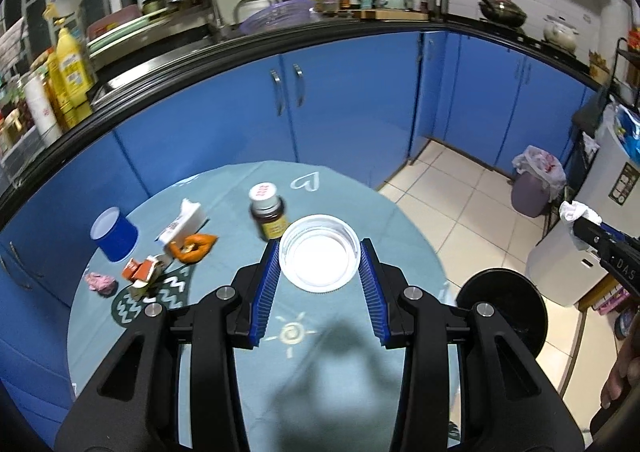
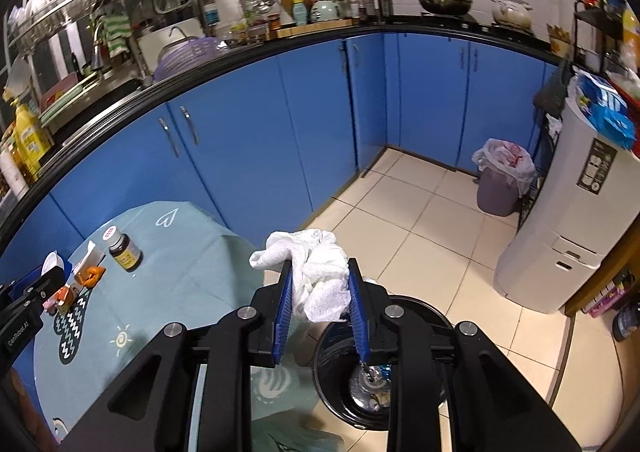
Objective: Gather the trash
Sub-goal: 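Carry the tissue and lid over the black bin and open both grippers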
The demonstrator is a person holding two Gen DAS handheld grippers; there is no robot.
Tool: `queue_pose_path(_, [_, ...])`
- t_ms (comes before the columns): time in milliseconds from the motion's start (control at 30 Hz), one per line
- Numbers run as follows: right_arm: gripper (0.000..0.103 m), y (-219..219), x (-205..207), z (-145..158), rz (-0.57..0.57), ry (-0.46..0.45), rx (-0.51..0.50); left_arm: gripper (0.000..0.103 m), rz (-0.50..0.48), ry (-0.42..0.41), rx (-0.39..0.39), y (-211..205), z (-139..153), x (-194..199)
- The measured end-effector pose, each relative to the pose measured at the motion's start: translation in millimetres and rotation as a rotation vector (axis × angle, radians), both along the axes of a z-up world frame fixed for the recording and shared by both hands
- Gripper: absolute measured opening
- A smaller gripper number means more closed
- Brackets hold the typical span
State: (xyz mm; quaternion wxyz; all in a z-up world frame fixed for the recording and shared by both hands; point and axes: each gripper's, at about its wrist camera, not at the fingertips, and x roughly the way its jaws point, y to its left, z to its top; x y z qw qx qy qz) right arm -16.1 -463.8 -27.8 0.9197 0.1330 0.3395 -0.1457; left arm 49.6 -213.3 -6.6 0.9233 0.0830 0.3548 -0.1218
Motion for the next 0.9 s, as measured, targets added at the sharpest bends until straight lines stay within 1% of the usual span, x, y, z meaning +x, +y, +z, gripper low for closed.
queue_pose_path(567, [0.025,-52,-36,-12,-0.085,-0.001,0.047,0.041,-0.130,-0.016,0.039,-78,3,-19])
queue_pose_path(600, [0.025,-53,-37,-13,-0.088,-0.001,0.048,0.041,-0.137,-0.018,0.041,-82,4,-21])
queue_pose_path(633, [0.028,-56,-39,-14,-0.095,-0.004,0.051,0.041,-0.143,-0.018,0.042,-85,4,-21])
queue_pose_path(800, [0.028,-61,-45,-14,-0.102,-0.015,0.036,0.041,-0.167,-0.025,0.049,-102,4,-26])
queue_pose_path(900, [0.028,-64,-47,-14,-0.092,-0.024,0.049,0.041,-0.179,-0.026,0.052,-109,4,-28])
